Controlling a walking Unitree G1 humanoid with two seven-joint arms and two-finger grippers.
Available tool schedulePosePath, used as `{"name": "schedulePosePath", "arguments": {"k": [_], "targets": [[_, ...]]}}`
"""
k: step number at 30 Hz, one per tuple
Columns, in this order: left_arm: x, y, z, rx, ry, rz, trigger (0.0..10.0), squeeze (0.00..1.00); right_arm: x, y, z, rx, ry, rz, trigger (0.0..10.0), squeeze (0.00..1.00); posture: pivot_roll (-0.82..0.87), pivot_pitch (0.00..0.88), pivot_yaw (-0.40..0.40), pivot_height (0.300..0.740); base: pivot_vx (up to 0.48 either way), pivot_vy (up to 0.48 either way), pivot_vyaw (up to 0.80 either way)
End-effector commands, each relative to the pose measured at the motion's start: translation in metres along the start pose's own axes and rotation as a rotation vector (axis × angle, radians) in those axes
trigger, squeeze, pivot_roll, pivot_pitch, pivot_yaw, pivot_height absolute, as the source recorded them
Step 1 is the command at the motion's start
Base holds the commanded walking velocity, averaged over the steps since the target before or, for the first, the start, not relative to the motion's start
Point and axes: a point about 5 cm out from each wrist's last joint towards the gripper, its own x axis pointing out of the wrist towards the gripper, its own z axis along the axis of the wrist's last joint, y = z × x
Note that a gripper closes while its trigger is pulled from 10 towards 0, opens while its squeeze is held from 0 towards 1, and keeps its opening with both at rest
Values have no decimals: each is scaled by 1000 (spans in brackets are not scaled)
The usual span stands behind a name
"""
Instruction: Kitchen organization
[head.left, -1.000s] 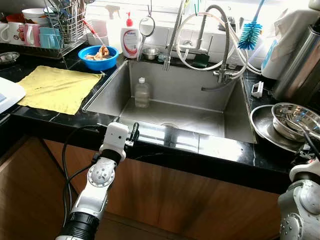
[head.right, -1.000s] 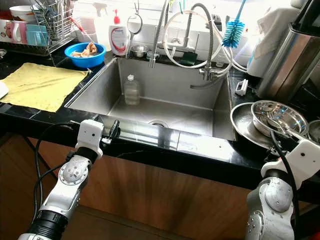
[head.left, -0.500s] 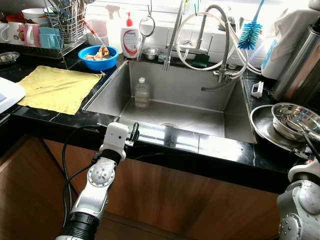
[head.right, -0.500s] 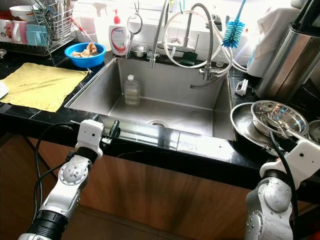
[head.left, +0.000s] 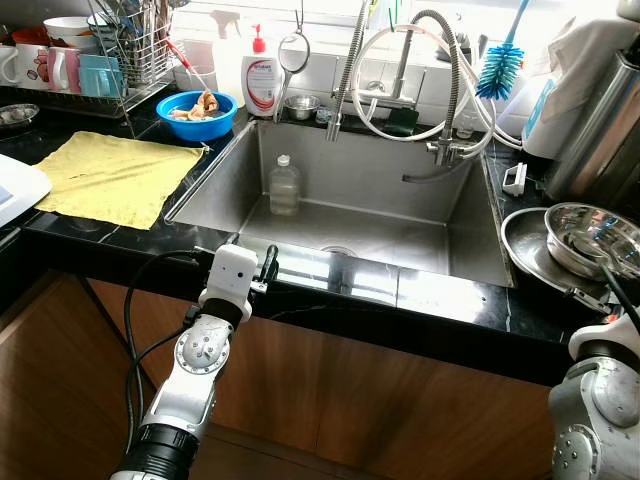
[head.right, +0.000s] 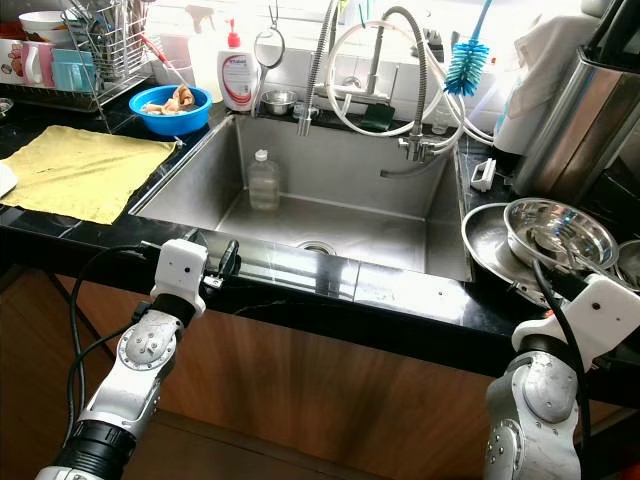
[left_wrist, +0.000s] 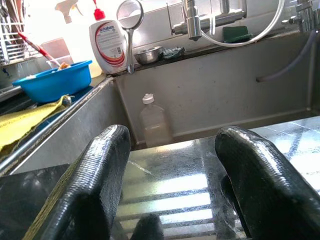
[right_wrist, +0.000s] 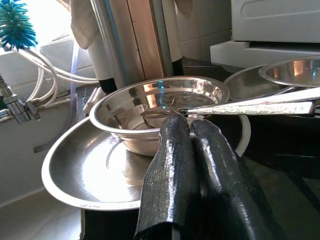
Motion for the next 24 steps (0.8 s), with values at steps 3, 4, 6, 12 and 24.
{"name": "schedulePosePath", "arguments": {"k": [3,4,6,12,24], "targets": [[-6,-3,-12,19,63,-16,10000,0,1,10,7,32,-35,71,0,0,57,0,-75,740,0,0,0],[-6,-3,-12,19,63,-15,10000,0,0,12,8,34,-40,80,0,0,57,0,-75,740,0,0,0],[-6,-3,-12,20,63,-13,10000,0,0,15,10,38,-55,97,0,0,58,0,-75,740,0,0,0],[-6,-3,-12,19,63,-11,10000,0,1,18,17,21,-92,121,0,0,58,0,-75,740,0,0,0],[5,-3,3,-24,11,-11,10000,0,-1,49,51,-23,-223,310,10000,0,55,0,-75,740,0,0,0]]}}
